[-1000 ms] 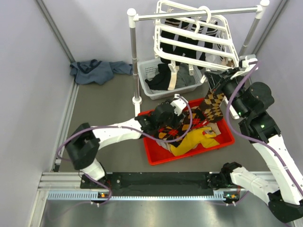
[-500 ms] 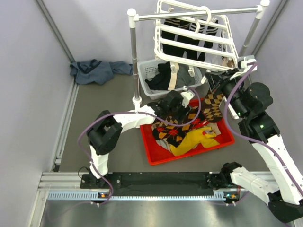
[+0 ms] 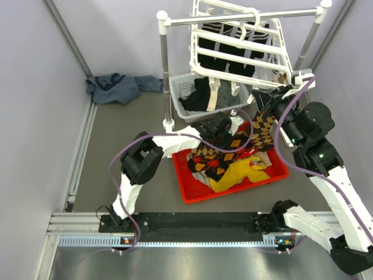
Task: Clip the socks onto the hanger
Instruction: Pick up the sock from the bin.
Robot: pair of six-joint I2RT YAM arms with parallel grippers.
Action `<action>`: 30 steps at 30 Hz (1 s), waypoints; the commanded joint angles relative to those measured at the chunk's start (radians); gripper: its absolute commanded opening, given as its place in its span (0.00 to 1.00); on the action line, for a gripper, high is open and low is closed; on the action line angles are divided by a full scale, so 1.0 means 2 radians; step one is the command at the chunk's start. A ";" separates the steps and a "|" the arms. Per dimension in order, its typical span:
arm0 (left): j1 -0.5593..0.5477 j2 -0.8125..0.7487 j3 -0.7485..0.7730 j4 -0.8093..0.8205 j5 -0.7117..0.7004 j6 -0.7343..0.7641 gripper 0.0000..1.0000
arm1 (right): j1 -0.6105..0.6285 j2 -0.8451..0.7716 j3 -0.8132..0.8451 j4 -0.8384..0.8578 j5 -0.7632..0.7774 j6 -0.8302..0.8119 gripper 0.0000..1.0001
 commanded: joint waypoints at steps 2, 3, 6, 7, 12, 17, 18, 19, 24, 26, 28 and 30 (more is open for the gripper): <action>0.001 -0.034 0.006 -0.017 0.000 -0.007 0.14 | -0.001 -0.006 -0.001 0.006 0.008 -0.005 0.04; 0.001 -0.040 0.004 -0.016 -0.001 -0.008 0.14 | -0.001 -0.007 -0.003 0.006 0.009 -0.005 0.04; 0.001 -0.064 -0.007 -0.011 -0.002 -0.012 0.16 | -0.002 -0.007 -0.003 0.006 0.010 -0.005 0.04; 0.001 -0.076 -0.010 -0.007 -0.003 -0.014 0.17 | -0.001 -0.007 -0.003 0.006 0.010 -0.005 0.04; 0.004 -0.096 -0.031 0.005 -0.012 -0.020 0.24 | -0.002 -0.006 -0.003 0.006 0.008 -0.003 0.04; 0.008 -0.084 -0.032 0.006 -0.007 -0.026 0.27 | -0.002 -0.007 -0.003 0.007 0.007 -0.002 0.04; 0.008 -0.078 -0.031 0.007 -0.006 -0.027 0.28 | -0.001 -0.008 -0.003 0.006 0.007 -0.003 0.04; 0.008 -0.075 -0.031 0.007 -0.005 -0.029 0.29 | -0.001 -0.007 -0.003 0.006 0.007 -0.002 0.04; 0.008 -0.069 -0.029 0.005 -0.004 -0.031 0.23 | -0.001 -0.006 -0.004 0.007 0.008 -0.004 0.04; 0.008 -0.073 -0.031 0.006 -0.005 -0.032 0.15 | -0.001 -0.006 -0.003 0.006 0.009 -0.004 0.04; 0.008 -0.086 -0.036 0.009 -0.009 -0.033 0.09 | -0.002 -0.006 -0.003 0.006 0.009 -0.004 0.04; 0.008 -0.106 -0.043 0.019 -0.012 -0.036 0.01 | -0.002 -0.006 -0.003 0.006 0.009 -0.004 0.04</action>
